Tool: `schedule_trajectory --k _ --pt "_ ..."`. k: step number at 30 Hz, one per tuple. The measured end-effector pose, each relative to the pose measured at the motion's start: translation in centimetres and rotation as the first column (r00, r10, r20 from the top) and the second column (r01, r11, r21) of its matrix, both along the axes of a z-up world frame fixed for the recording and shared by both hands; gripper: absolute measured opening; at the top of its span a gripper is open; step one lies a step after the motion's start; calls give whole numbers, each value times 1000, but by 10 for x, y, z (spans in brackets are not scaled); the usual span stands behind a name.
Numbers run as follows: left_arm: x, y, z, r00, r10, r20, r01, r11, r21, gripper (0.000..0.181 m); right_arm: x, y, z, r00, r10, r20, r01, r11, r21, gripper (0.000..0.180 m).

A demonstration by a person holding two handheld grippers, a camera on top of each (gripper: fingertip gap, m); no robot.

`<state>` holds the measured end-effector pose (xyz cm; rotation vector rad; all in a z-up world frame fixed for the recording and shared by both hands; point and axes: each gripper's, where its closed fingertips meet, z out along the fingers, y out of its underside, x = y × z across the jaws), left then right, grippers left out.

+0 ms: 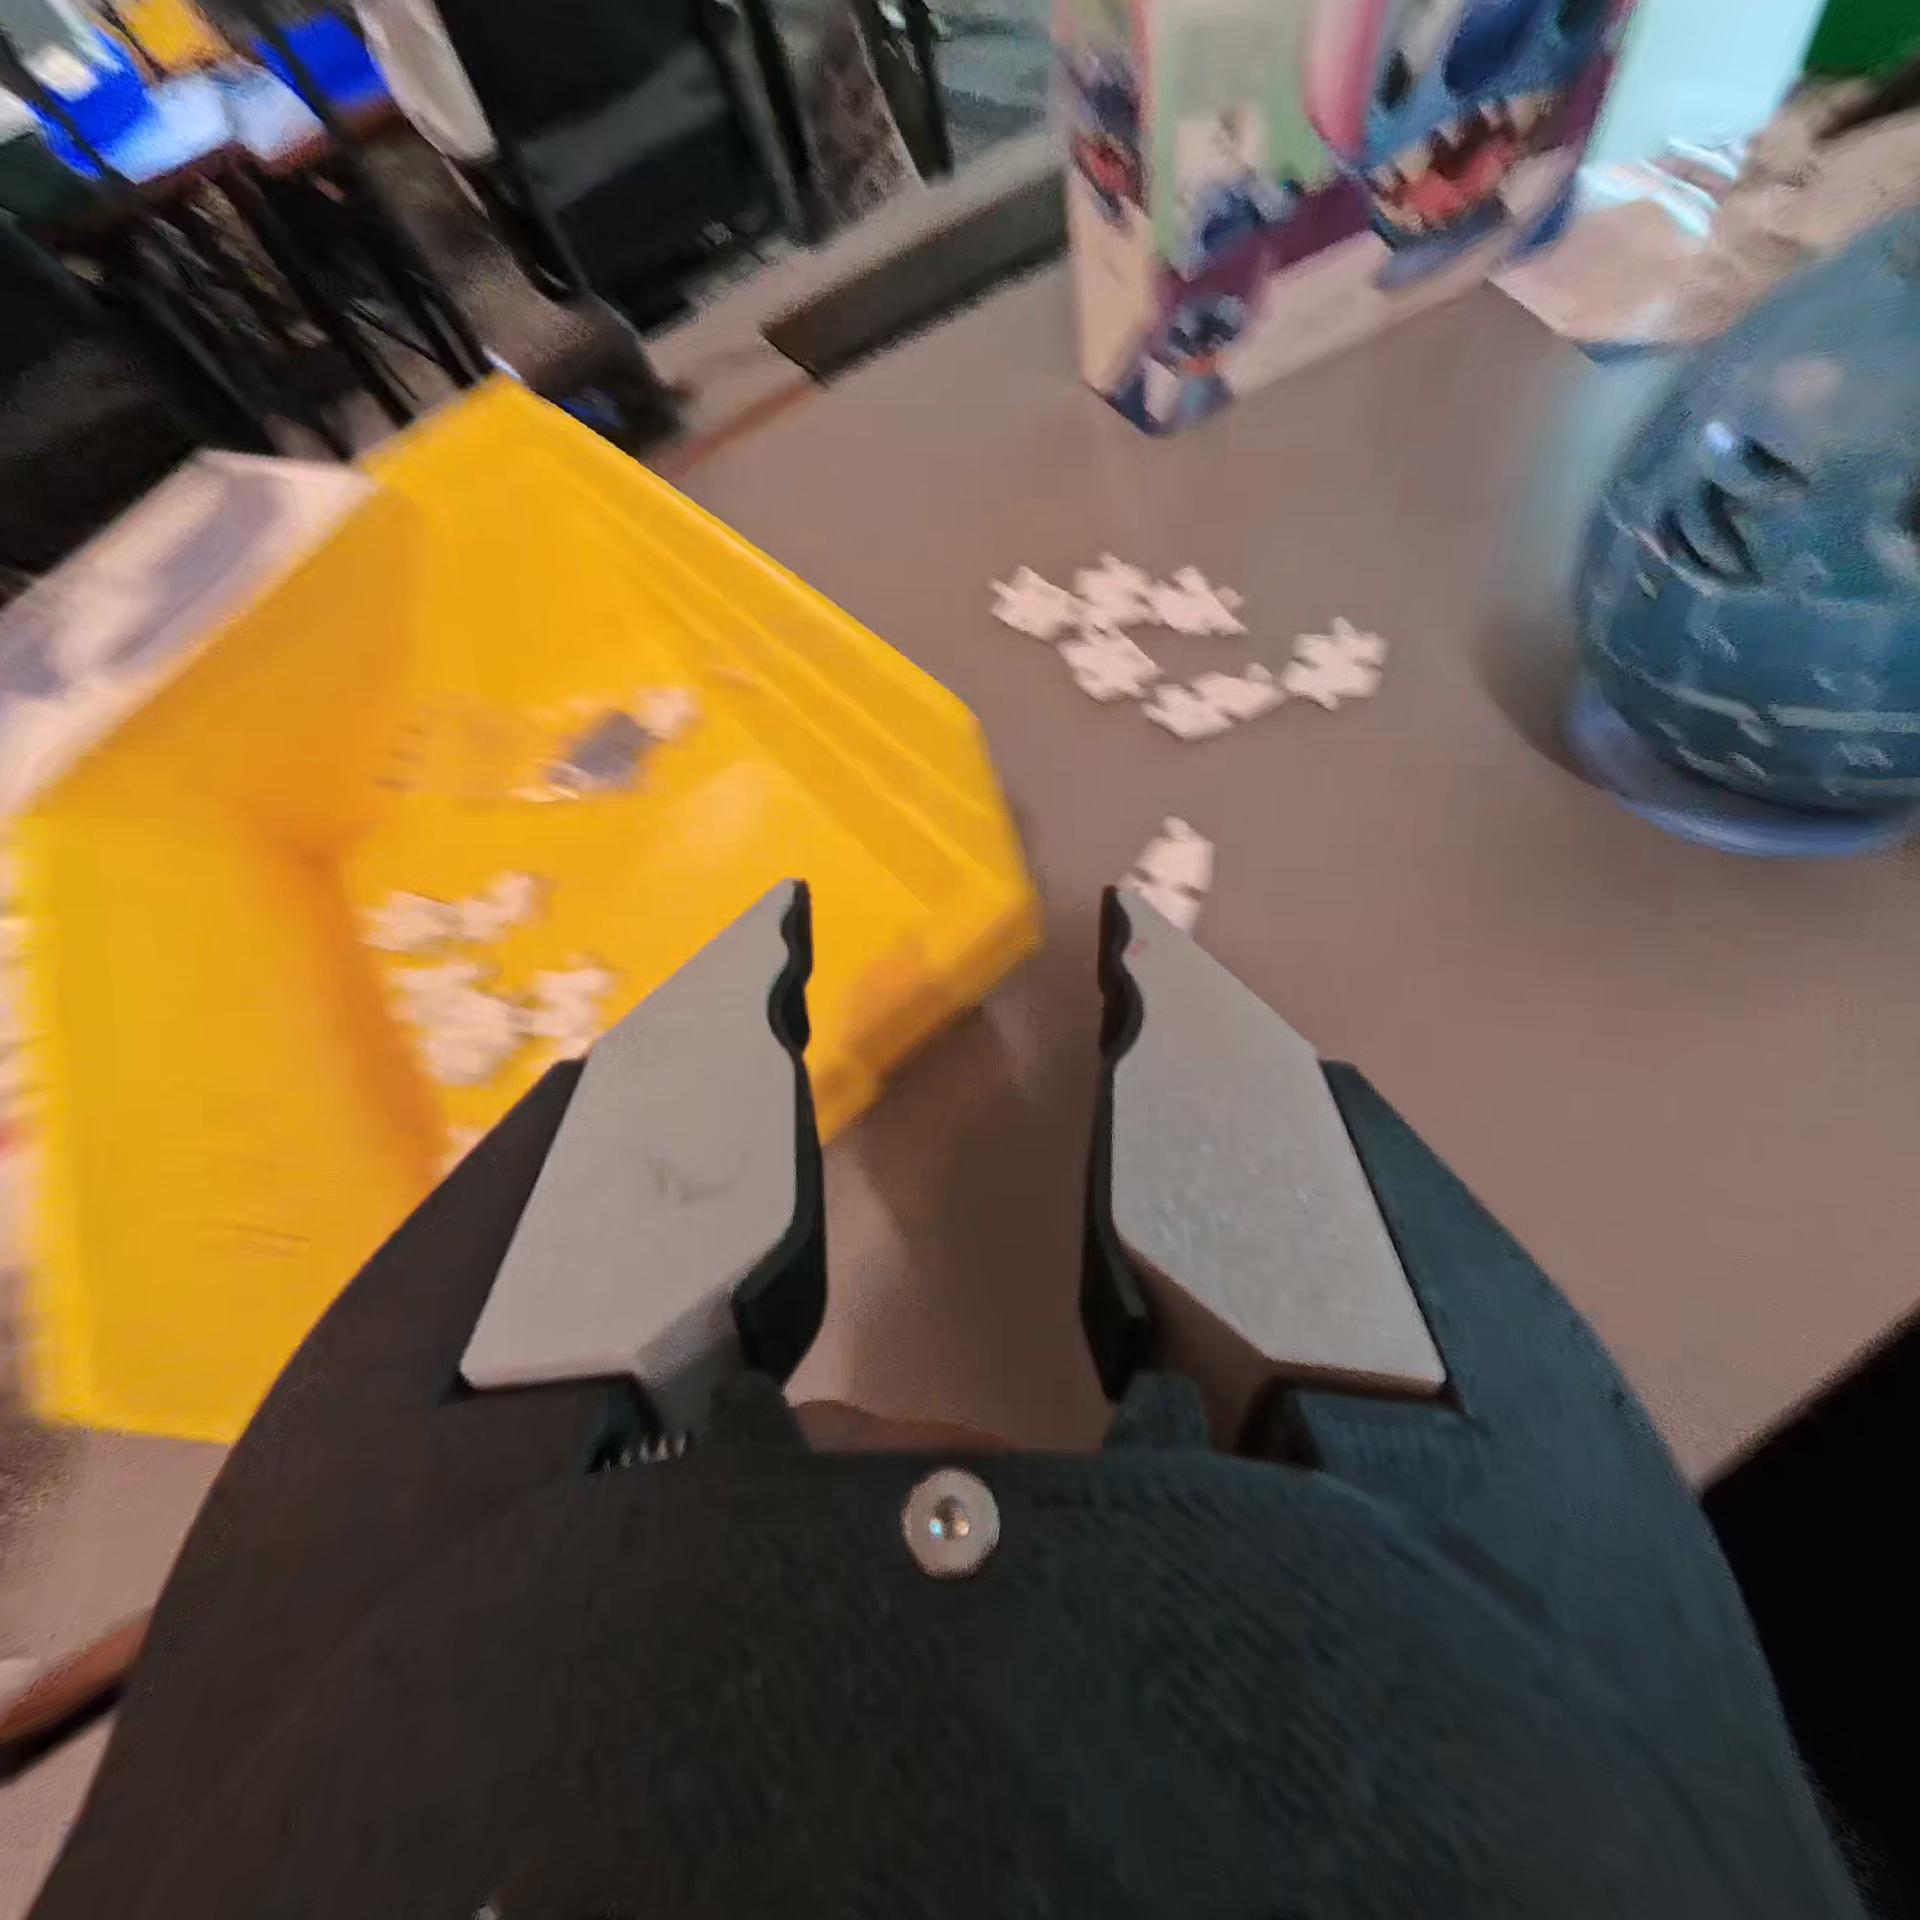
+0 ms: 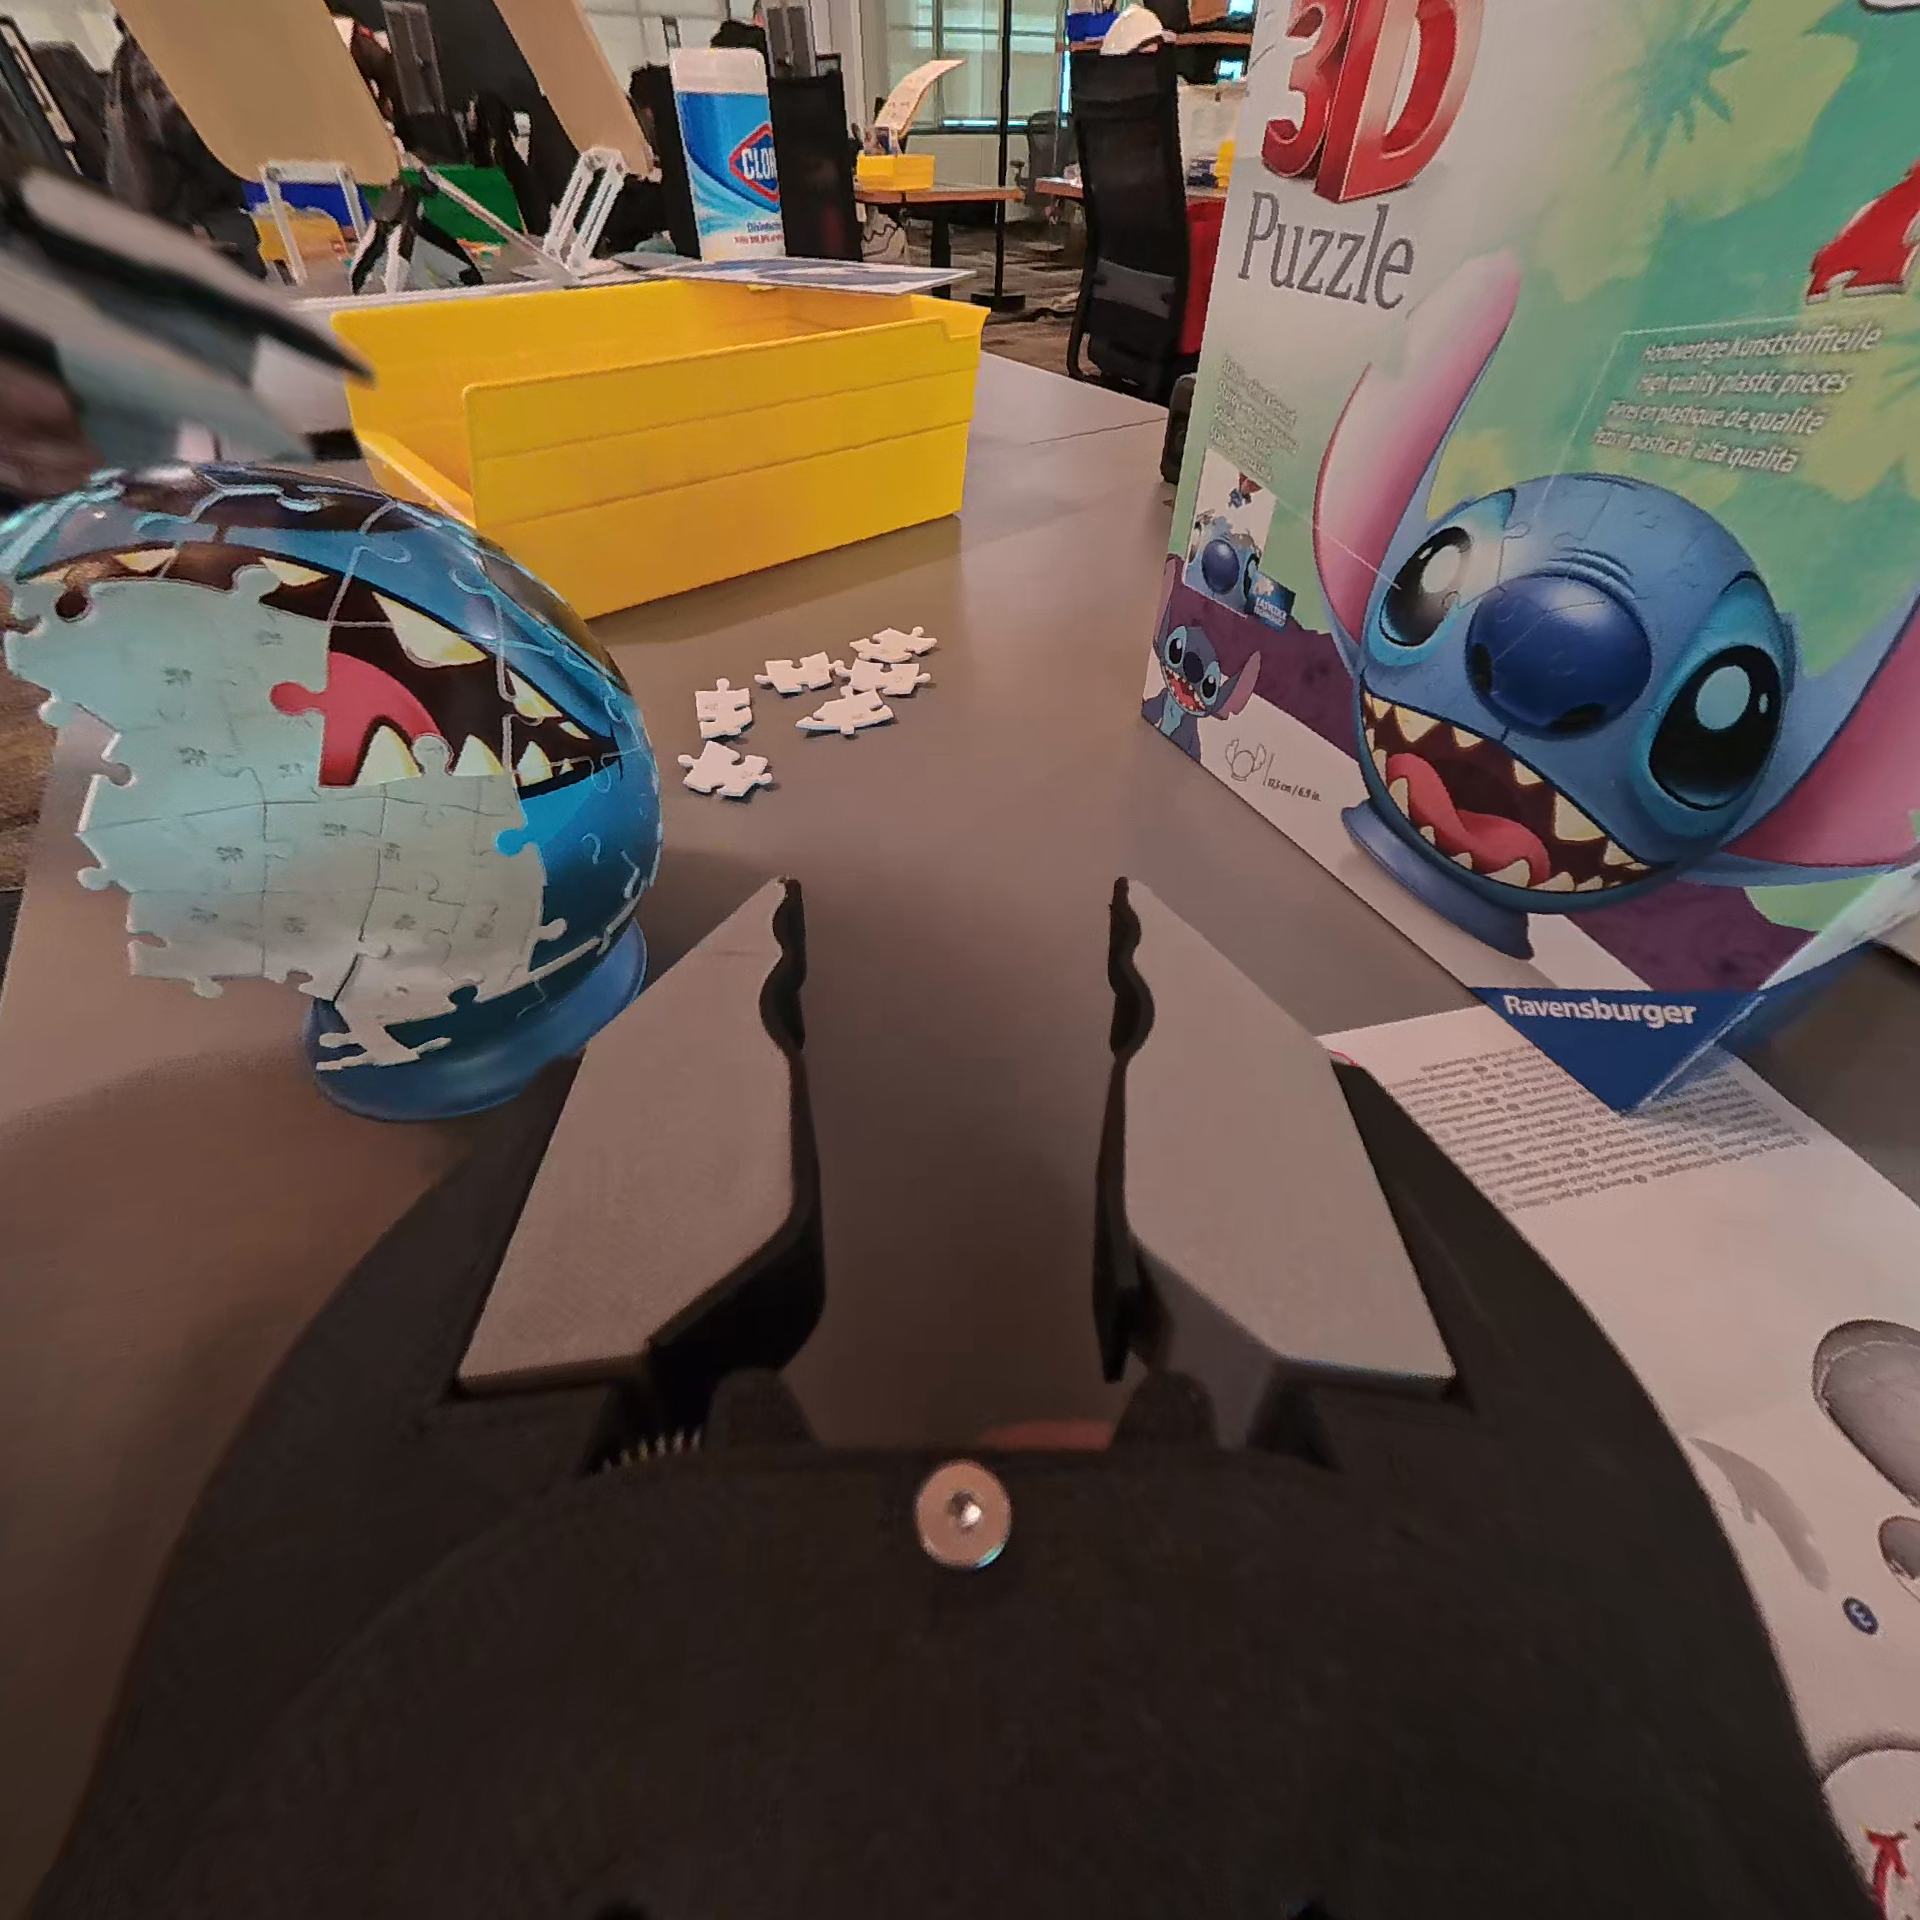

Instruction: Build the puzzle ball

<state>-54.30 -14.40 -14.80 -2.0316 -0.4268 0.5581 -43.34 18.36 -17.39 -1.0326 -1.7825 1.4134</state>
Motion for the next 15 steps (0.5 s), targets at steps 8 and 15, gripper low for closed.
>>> schedule_trajectory --k 8,15 --pt "-140 19 40 996 -52 74 60 993 -106 53 -9 4 -2 998 -51 -28 53 996 71 55" --pt "-192 45 -32 957 -84 276 174 931 -321 43 -15 13 -1 994 -107 -27 109 992 64 56"
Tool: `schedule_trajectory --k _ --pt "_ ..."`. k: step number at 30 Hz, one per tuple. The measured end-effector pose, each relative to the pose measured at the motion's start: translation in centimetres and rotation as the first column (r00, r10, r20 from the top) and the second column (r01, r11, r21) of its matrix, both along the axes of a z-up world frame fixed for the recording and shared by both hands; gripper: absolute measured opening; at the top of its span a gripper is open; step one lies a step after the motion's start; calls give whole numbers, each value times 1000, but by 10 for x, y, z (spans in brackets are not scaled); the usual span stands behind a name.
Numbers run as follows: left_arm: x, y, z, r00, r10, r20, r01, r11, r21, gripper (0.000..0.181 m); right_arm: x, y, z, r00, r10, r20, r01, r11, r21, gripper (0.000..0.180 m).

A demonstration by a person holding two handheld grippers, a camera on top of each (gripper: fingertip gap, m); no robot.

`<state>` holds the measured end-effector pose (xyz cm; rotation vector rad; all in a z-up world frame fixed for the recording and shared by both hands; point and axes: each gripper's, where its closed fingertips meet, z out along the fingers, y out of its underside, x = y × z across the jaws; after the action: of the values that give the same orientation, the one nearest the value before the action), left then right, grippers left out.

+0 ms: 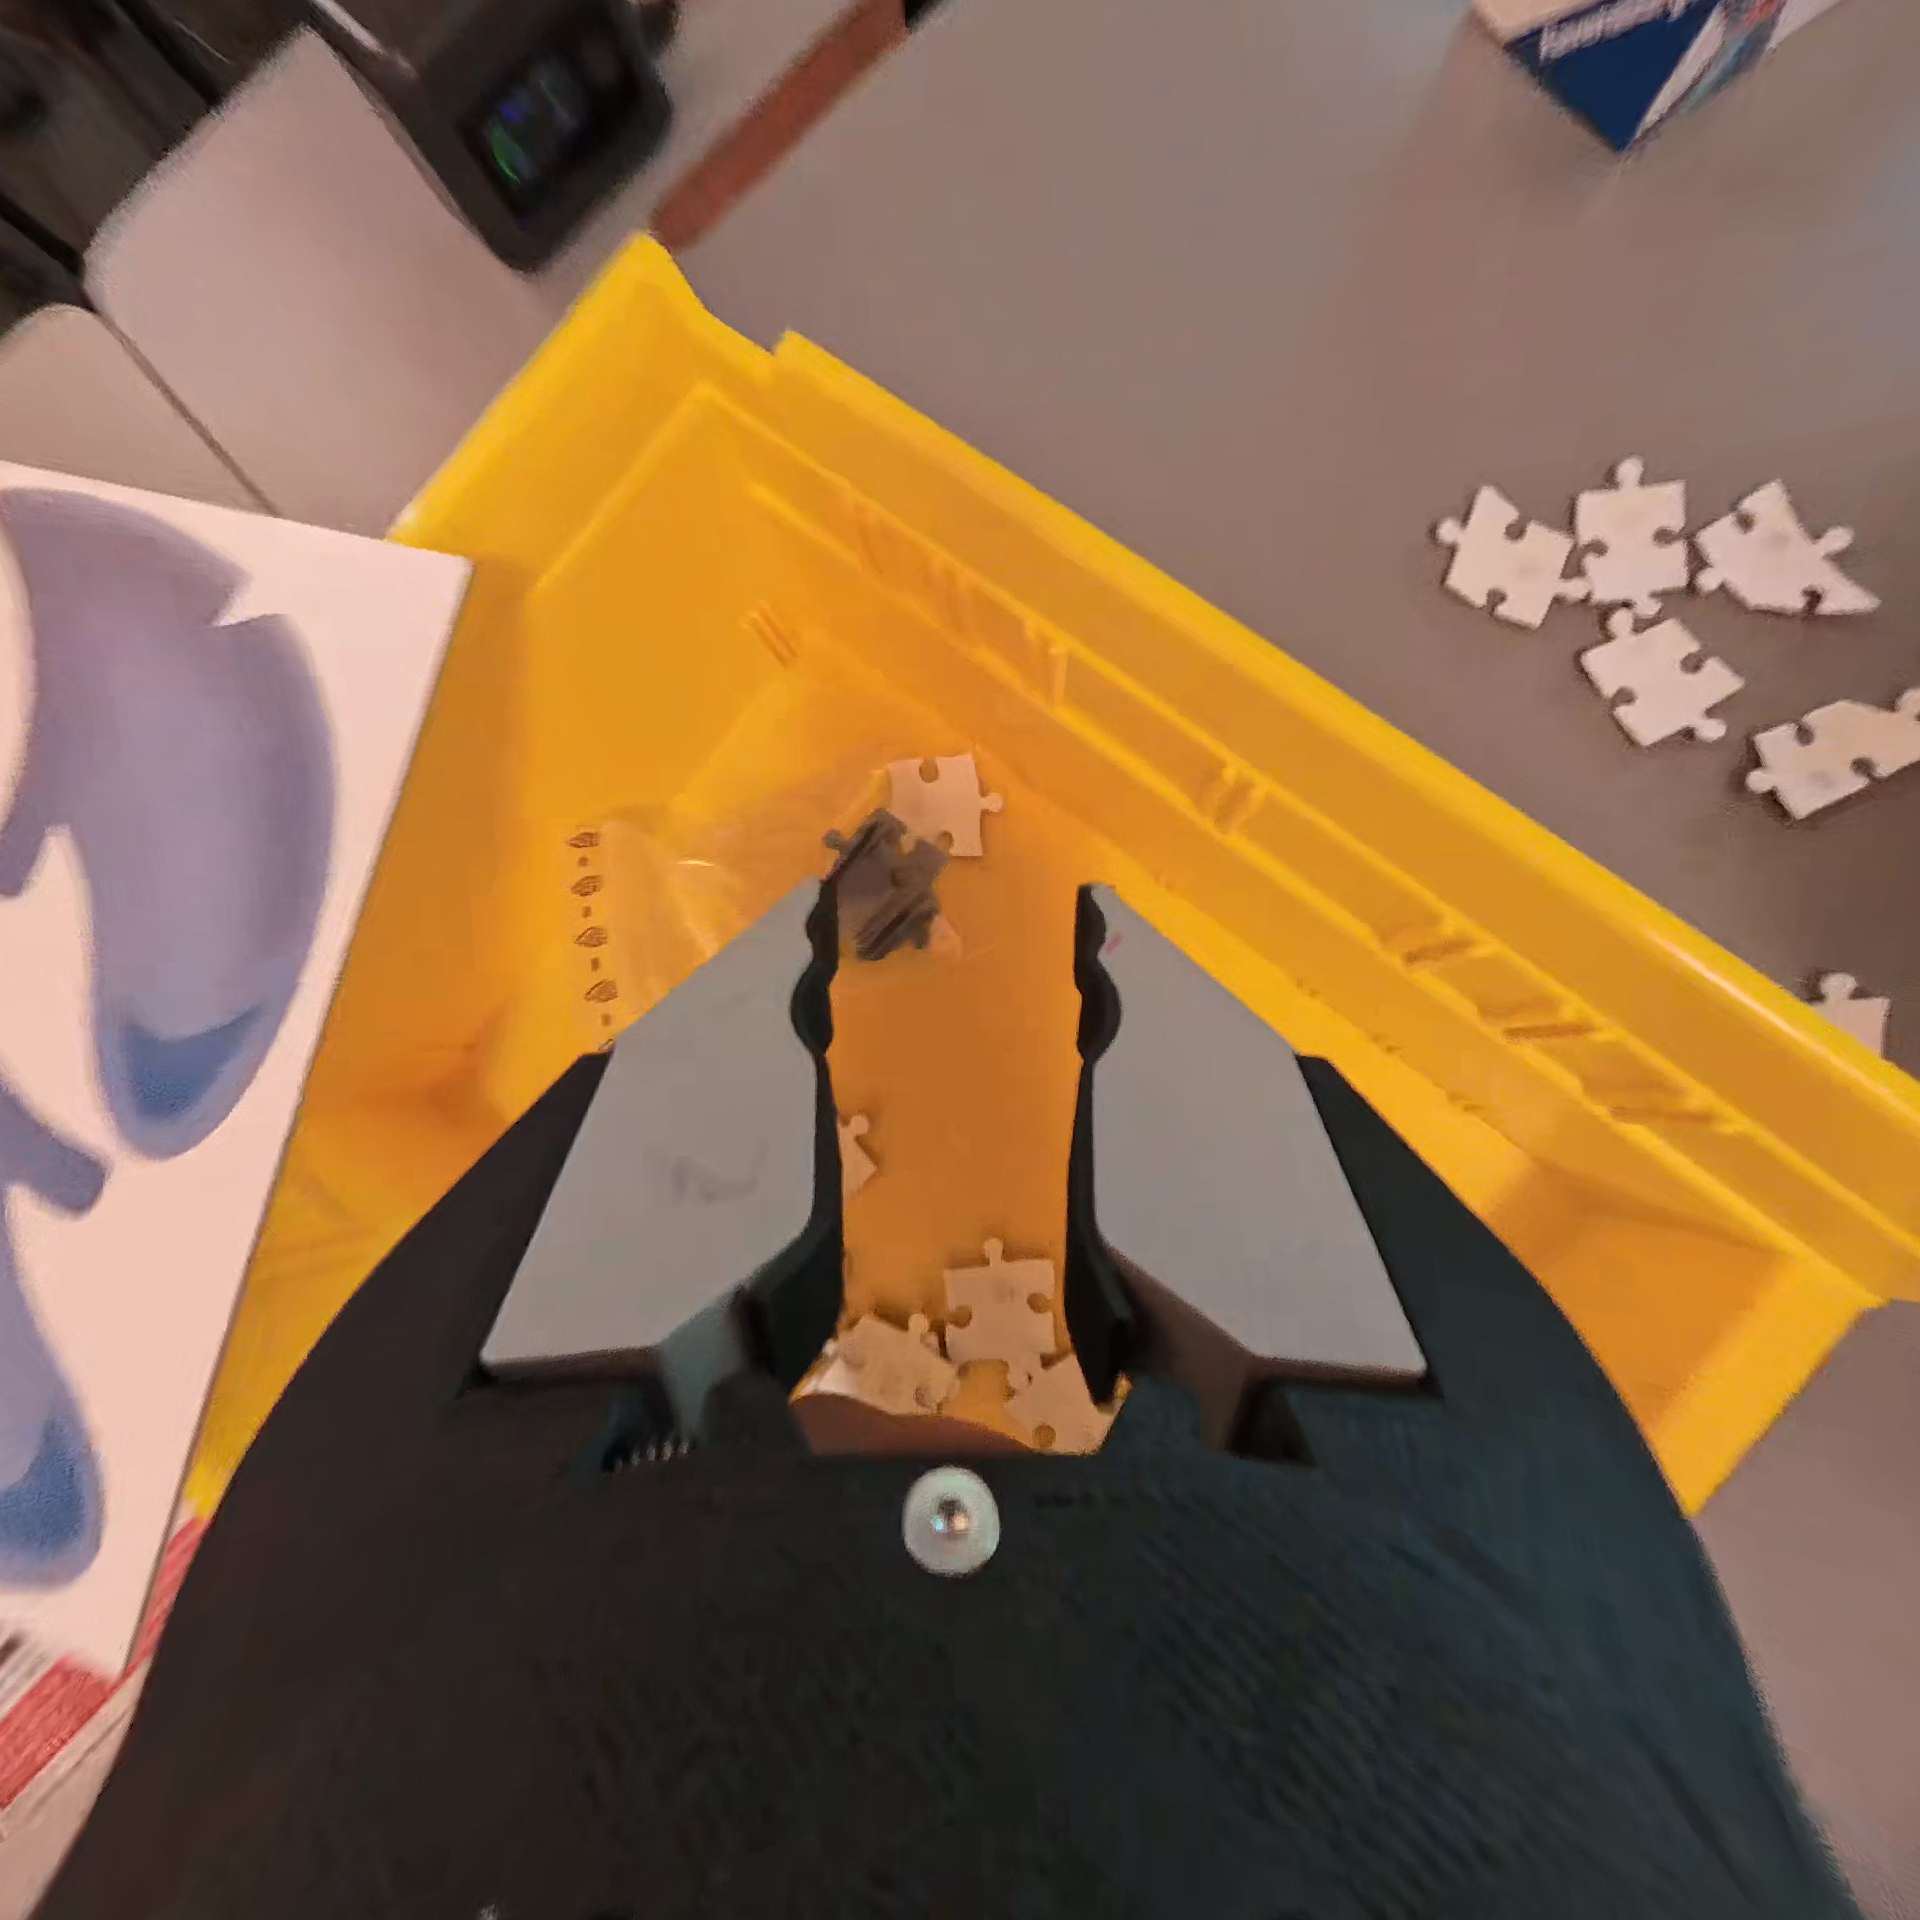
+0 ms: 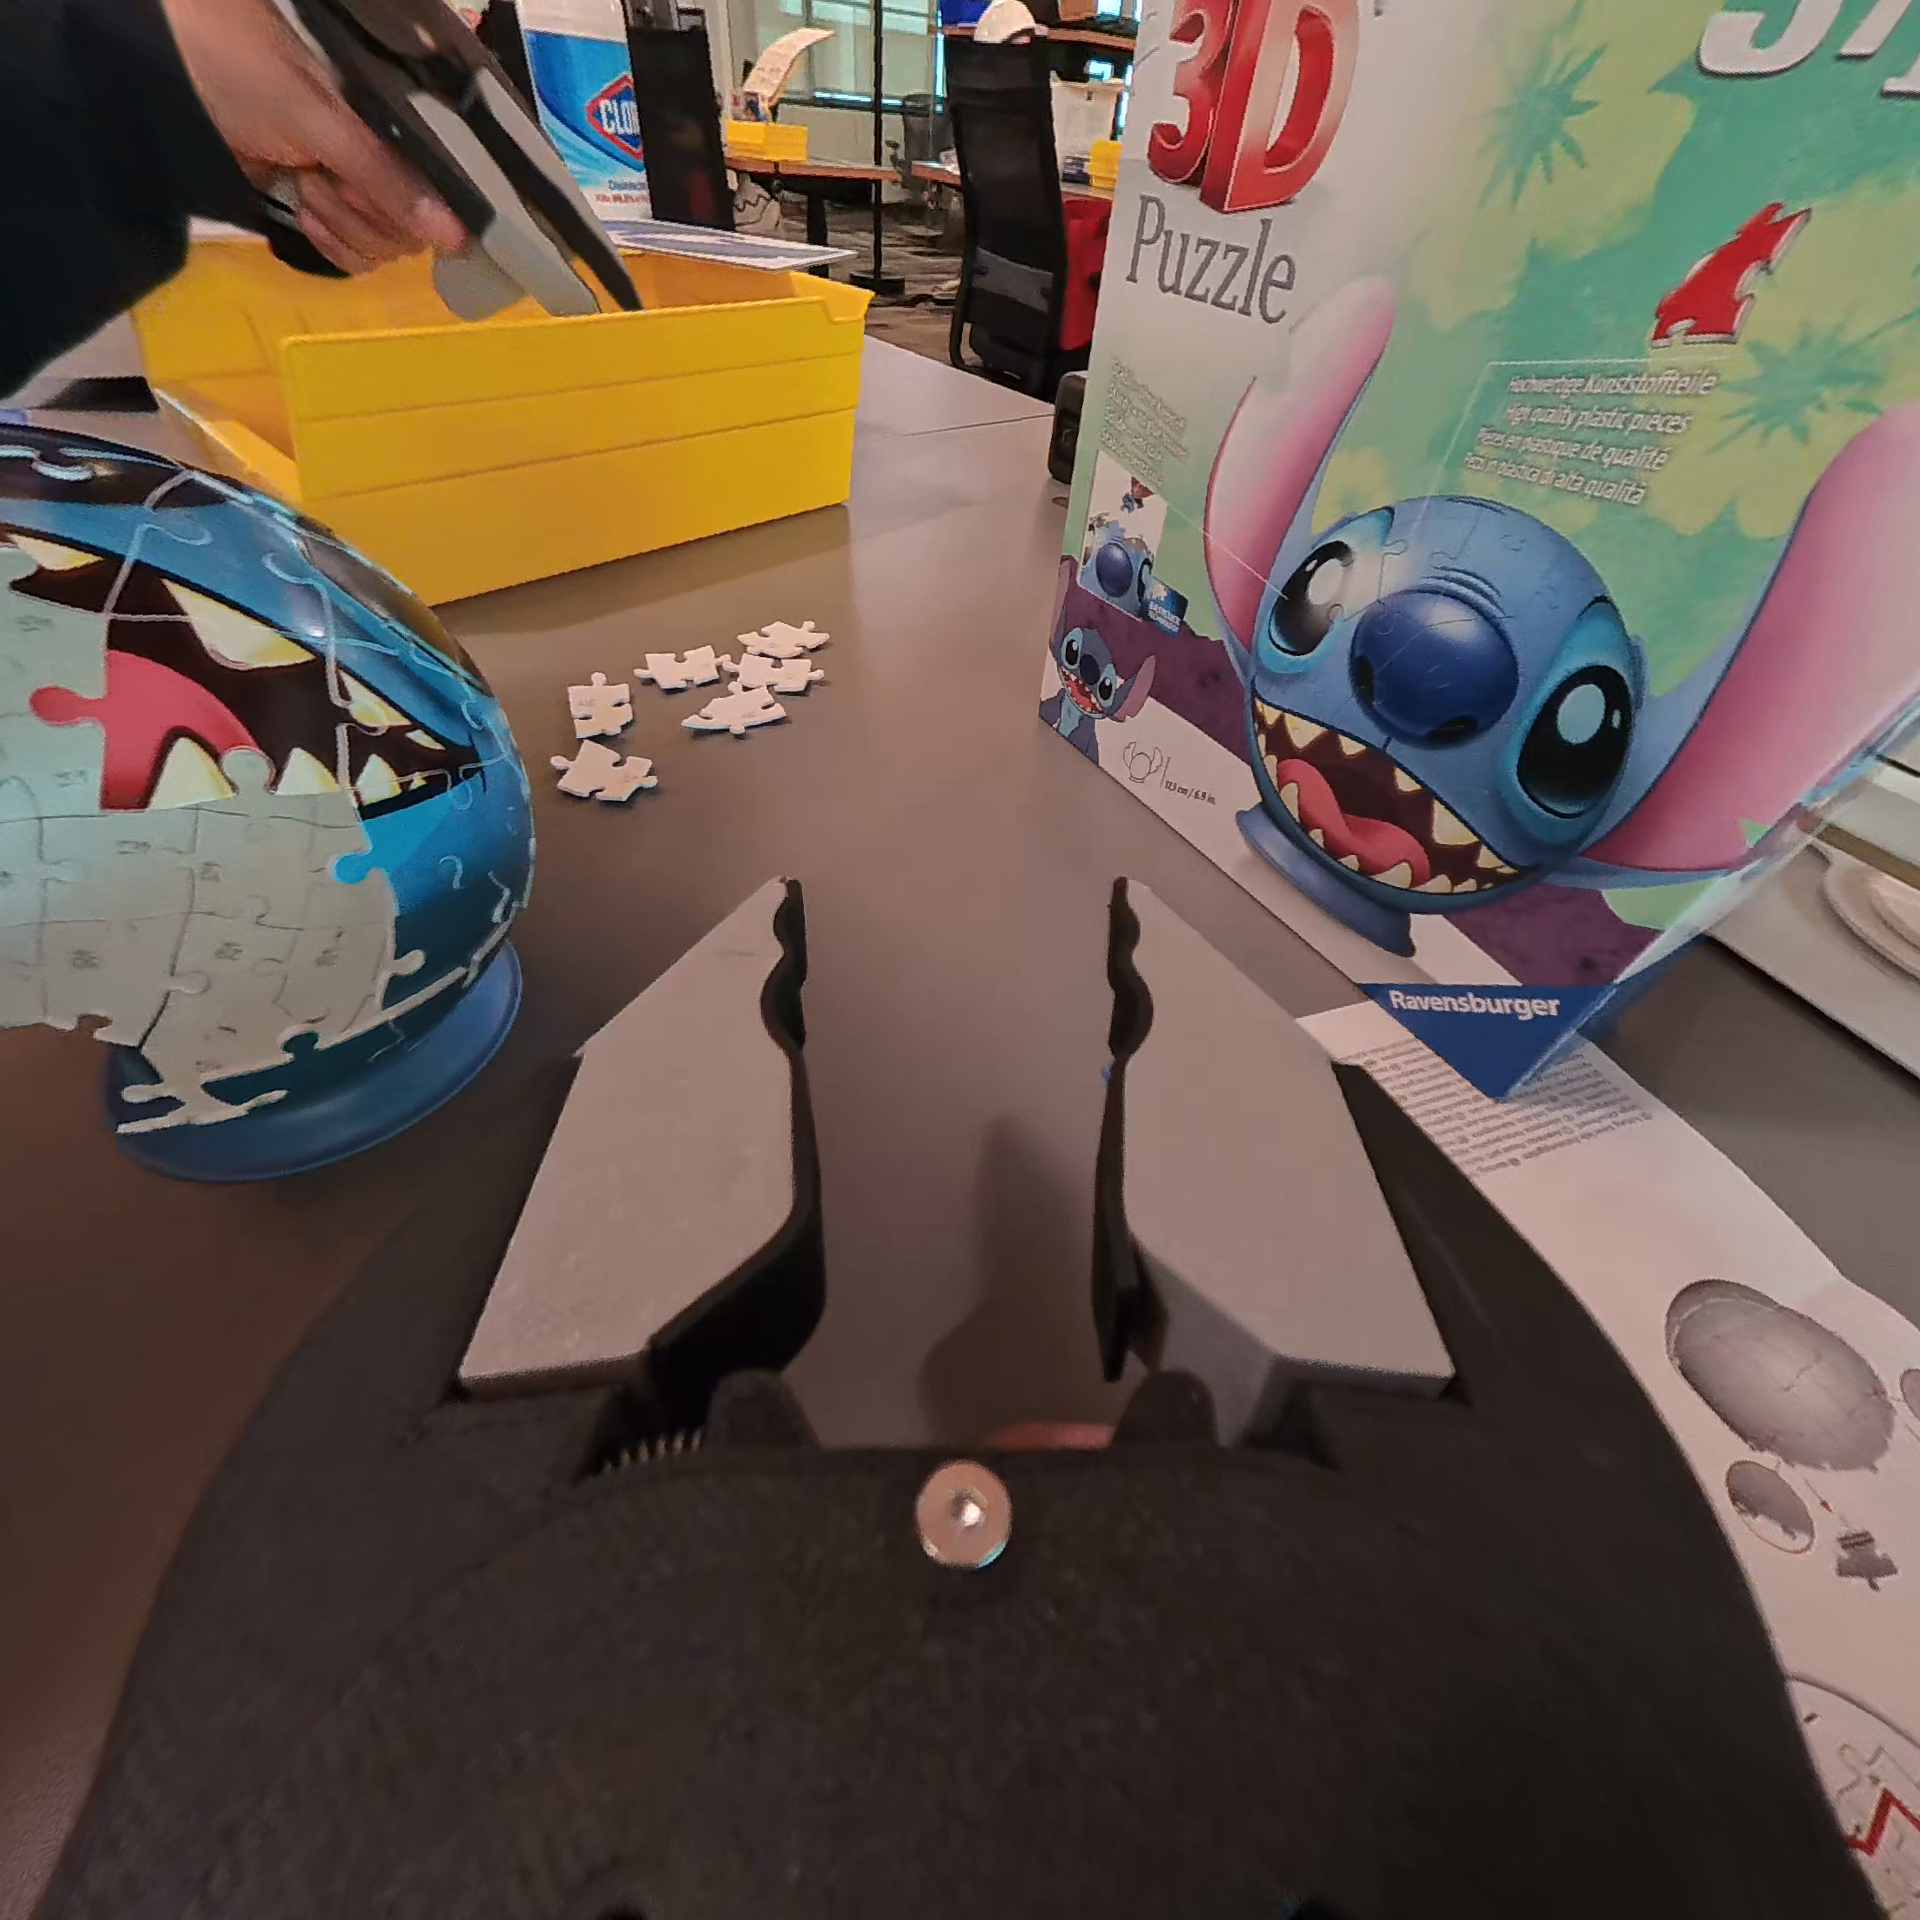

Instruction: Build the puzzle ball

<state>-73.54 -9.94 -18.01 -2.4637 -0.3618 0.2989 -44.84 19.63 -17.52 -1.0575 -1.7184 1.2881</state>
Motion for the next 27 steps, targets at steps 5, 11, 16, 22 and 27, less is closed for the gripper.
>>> schedule_trajectory --k 5,11,16,22,27 --pt "-14 7 -40 999 -45 -26 38 974 -221 42 0 0 0 1000 2 -1 -2 1000 -7 55" --pt "-50 -2 -62 989 102 -109 -127 958 -259 41 2 0 3 1000 17 -15 -17 1000 -22 53" --pt "-54 -25 -56 964 177 -197 -227 936 -270 43 3 -2 3 999 35 -11 -35 999 -33 51" --pt "-31 -55 -40 959 240 -151 -276 913 -300 46 3 -8 3 997 83 3 -82 994 -65 50" --pt "-20 -69 -29 949 280 -143 -312 900 -306 47 6 -11 6 994 109 -6 -109 988 -107 52"
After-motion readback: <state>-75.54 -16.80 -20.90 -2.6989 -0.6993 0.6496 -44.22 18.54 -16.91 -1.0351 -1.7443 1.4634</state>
